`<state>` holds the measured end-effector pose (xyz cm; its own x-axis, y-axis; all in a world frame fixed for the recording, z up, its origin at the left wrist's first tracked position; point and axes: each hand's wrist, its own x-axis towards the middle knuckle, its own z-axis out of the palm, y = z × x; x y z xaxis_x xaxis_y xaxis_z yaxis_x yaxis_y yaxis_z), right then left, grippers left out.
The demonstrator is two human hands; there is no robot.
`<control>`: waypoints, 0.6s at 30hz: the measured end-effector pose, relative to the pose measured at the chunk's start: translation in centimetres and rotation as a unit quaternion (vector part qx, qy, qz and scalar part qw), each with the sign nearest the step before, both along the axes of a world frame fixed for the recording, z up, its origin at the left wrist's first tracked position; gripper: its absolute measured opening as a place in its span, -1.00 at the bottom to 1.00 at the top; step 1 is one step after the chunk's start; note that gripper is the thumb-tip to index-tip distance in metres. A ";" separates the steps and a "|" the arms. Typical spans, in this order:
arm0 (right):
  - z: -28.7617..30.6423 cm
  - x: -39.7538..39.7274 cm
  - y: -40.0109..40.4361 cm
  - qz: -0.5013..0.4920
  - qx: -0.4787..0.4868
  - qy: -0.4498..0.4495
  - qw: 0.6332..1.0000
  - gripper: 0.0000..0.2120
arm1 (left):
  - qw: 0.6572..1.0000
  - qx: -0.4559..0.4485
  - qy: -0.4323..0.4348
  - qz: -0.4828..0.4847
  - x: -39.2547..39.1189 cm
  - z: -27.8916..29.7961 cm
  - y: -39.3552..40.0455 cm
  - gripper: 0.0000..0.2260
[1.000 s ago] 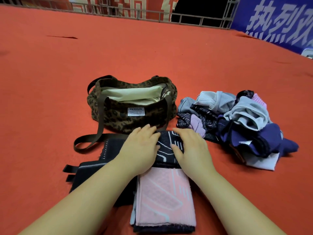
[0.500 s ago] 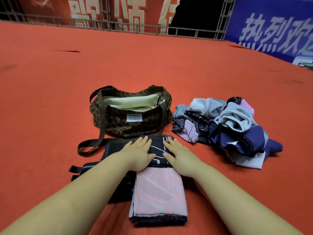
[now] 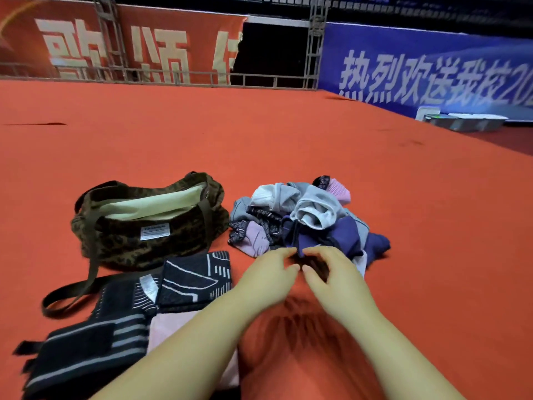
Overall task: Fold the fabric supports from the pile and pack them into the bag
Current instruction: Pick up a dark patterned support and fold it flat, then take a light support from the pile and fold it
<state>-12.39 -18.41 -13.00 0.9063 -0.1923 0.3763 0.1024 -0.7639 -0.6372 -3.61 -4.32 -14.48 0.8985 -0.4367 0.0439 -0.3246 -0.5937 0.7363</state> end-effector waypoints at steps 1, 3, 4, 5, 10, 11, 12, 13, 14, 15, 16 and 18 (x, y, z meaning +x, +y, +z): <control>0.3 0.0 -1.1 -0.016 0.000 -0.007 1.000 -0.76 | 1.000 0.007 0.008 -0.012 -0.6 0.5 -1.2 -0.64; 0.7 0.3 -2.5 -0.049 -0.001 -0.003 0.999 -0.75 | 1.000 -0.016 0.000 -0.005 -1.9 1.9 -3.0 -0.63; 0.8 0.7 -3.0 -0.059 0.006 0.001 0.998 -0.73 | 1.000 -0.025 -0.003 0.001 -2.4 2.1 -3.8 -0.62; 0.8 1.2 -3.6 -0.065 0.016 0.010 0.998 -0.70 | 0.999 -0.028 -0.014 0.012 -1.7 2.3 -4.1 -0.59; 1.1 4.2 -5.1 -0.085 0.037 0.015 0.996 -0.58 | 0.994 -0.011 -0.105 0.024 0.7 2.4 -6.0 -0.44; 1.0 4.8 -5.4 -0.089 0.037 0.016 0.995 -0.57 | 0.992 -0.003 -0.124 0.022 1.2 2.5 -6.4 -0.44; 1.0 5.5 -5.6 -0.092 0.037 0.018 0.995 -0.55 | 0.989 0.009 -0.146 0.023 2.0 2.4 -6.7 -0.44; 0.9 6.2 -5.8 -0.093 0.037 0.014 0.995 -0.54 | 0.988 0.024 -0.153 0.023 2.6 2.3 -7.0 -0.45; 0.9 6.8 -6.0 -0.094 0.038 0.013 0.995 -0.53 | 0.986 0.036 -0.162 0.019 3.1 2.4 -7.1 -0.48; 0.8 7.3 -6.1 -0.096 0.036 0.013 0.995 -0.52 | 0.982 0.049 -0.180 0.010 3.5 2.6 -7.3 -0.52; 0.7 7.8 -6.2 -0.098 0.035 0.018 0.994 -0.51 | 0.977 0.060 -0.203 0.002 4.0 2.6 -7.5 -0.57; 0.3 8.5 -6.3 -0.101 0.024 0.026 0.994 -0.50 | 0.970 0.070 -0.234 -0.010 4.8 2.6 -7.8 -0.68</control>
